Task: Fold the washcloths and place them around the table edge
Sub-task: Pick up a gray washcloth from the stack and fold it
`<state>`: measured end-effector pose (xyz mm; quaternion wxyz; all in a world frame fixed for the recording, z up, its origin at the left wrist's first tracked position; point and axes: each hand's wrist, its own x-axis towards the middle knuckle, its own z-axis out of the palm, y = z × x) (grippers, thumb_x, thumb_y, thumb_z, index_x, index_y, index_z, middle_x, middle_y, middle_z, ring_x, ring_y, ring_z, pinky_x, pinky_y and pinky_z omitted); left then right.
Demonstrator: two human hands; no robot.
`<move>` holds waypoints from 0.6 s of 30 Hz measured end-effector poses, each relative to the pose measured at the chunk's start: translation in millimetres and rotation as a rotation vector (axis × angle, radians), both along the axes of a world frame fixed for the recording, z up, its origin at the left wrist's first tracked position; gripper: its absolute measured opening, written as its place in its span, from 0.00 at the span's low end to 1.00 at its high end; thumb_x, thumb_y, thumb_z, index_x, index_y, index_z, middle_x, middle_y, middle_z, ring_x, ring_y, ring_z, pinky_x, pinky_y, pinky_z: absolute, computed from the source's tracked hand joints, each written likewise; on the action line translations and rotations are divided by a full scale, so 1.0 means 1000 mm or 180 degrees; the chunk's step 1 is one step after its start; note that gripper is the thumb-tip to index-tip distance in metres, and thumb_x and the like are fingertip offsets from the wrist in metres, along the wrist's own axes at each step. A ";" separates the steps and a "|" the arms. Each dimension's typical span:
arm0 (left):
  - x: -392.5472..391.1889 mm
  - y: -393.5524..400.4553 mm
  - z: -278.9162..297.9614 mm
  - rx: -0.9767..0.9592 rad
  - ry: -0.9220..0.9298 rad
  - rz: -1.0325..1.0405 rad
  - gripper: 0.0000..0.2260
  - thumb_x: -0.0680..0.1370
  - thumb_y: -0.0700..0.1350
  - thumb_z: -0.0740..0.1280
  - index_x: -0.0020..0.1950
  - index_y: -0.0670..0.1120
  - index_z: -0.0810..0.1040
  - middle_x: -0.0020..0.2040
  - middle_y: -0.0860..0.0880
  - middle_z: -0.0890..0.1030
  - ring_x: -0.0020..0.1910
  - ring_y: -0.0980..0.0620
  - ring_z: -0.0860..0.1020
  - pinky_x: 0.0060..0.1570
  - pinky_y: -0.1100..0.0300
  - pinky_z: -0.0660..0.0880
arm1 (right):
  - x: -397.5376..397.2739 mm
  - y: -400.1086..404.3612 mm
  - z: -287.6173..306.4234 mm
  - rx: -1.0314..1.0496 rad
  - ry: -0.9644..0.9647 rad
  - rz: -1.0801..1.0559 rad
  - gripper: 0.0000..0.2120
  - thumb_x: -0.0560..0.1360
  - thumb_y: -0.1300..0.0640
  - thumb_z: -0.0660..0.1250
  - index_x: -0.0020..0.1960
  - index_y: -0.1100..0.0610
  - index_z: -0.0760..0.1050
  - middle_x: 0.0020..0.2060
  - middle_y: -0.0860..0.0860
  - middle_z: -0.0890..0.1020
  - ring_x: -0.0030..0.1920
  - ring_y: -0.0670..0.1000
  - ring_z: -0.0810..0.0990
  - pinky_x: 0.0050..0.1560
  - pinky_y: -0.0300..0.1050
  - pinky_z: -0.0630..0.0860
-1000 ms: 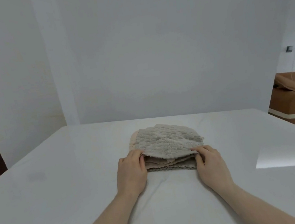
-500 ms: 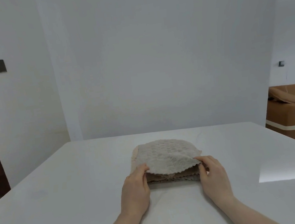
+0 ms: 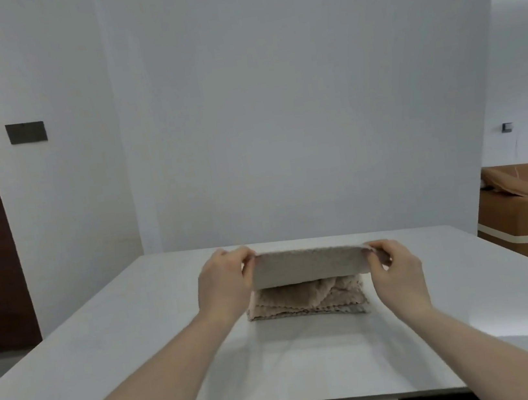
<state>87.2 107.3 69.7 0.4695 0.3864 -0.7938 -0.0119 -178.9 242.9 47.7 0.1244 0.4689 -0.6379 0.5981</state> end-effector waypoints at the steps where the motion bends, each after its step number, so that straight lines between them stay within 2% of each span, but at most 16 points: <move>1: 0.004 0.002 0.012 -0.0061 -0.0004 0.0031 0.06 0.81 0.53 0.65 0.50 0.57 0.82 0.40 0.53 0.78 0.46 0.49 0.77 0.41 0.56 0.68 | 0.002 0.003 0.011 0.0018 0.0044 0.0002 0.10 0.79 0.61 0.64 0.49 0.48 0.80 0.44 0.42 0.82 0.47 0.39 0.78 0.46 0.35 0.71; 3: 0.013 0.006 0.034 -0.0111 0.0061 0.0050 0.06 0.81 0.54 0.65 0.49 0.57 0.81 0.40 0.55 0.80 0.45 0.51 0.77 0.39 0.57 0.67 | 0.007 0.007 0.033 0.0054 0.0128 0.0016 0.11 0.79 0.62 0.62 0.50 0.49 0.81 0.44 0.43 0.82 0.46 0.39 0.78 0.44 0.32 0.70; 5: 0.022 0.012 0.055 0.0039 0.0346 -0.0049 0.08 0.80 0.56 0.67 0.45 0.55 0.81 0.38 0.57 0.81 0.42 0.53 0.78 0.38 0.57 0.71 | 0.015 0.012 0.052 0.0006 0.0143 0.0083 0.11 0.80 0.61 0.62 0.52 0.50 0.80 0.44 0.43 0.82 0.46 0.39 0.78 0.43 0.31 0.69; 7: 0.031 0.017 0.074 0.0249 0.0729 -0.0241 0.11 0.79 0.57 0.68 0.40 0.54 0.80 0.34 0.57 0.81 0.38 0.54 0.79 0.38 0.57 0.74 | 0.024 0.016 0.070 -0.0088 0.0141 0.0141 0.09 0.80 0.60 0.62 0.52 0.49 0.80 0.43 0.43 0.82 0.44 0.39 0.78 0.43 0.32 0.70; 10: 0.044 0.022 0.098 0.0363 0.1026 -0.0365 0.13 0.79 0.56 0.68 0.38 0.51 0.80 0.33 0.55 0.80 0.35 0.55 0.78 0.37 0.58 0.71 | 0.034 0.017 0.091 -0.0196 0.0052 0.0214 0.06 0.80 0.57 0.64 0.51 0.51 0.80 0.43 0.44 0.83 0.44 0.41 0.79 0.44 0.35 0.71; 15: 0.061 0.019 0.112 0.0488 0.0924 -0.0215 0.14 0.80 0.57 0.67 0.40 0.51 0.81 0.36 0.55 0.81 0.38 0.54 0.79 0.40 0.58 0.74 | 0.044 0.013 0.099 -0.0048 -0.0044 0.0204 0.04 0.79 0.52 0.67 0.48 0.49 0.80 0.41 0.42 0.83 0.44 0.42 0.80 0.45 0.39 0.73; 18: 0.067 0.008 0.099 0.0792 0.0802 -0.0053 0.13 0.79 0.57 0.69 0.39 0.52 0.82 0.38 0.55 0.83 0.40 0.55 0.80 0.43 0.58 0.74 | 0.045 0.007 0.087 0.0220 -0.0109 0.0195 0.07 0.77 0.49 0.70 0.45 0.51 0.80 0.39 0.43 0.83 0.42 0.43 0.80 0.43 0.40 0.73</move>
